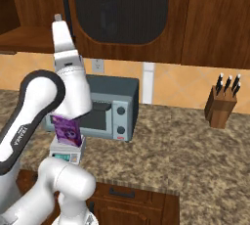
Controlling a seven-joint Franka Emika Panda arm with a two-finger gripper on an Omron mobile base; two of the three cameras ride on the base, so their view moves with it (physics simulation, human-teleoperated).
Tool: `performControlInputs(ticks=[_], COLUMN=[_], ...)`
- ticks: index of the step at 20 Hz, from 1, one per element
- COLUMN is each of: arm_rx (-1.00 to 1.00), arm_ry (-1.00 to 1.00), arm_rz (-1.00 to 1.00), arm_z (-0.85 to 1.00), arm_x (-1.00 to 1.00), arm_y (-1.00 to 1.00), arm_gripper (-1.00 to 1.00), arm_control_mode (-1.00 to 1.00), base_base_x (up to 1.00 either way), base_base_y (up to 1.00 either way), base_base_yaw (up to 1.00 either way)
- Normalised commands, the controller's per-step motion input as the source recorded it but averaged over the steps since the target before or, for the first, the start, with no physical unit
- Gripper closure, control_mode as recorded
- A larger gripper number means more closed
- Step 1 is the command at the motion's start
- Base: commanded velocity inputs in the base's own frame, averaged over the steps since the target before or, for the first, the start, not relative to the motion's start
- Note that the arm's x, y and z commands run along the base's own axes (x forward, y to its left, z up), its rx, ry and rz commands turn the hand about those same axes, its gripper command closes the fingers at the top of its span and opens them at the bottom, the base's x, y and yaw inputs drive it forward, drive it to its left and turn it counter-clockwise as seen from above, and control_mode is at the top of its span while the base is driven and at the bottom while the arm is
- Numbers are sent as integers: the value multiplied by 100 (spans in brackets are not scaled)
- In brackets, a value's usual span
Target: Pick the cereal and place it on the digital scale for weighing, and close the cabinet.
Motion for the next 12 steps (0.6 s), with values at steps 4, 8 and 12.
performControlInputs(ticks=[4, 8, 12], arm_rx=[0, 4, 0], arm_ry=[-9, -3, -10], arm_rz=[0, 0, 0], arm_z=[0, -3, -2], arm_x=[-100, -100, -59], arm_y=[85, 100, 100], arm_gripper=[-100, -100, -100], arm_control_mode=[-100, -100, -100], base_base_x=[0, 0, 0], base_base_y=[0, 0, 0], base_base_yaw=[0, 0, 0])
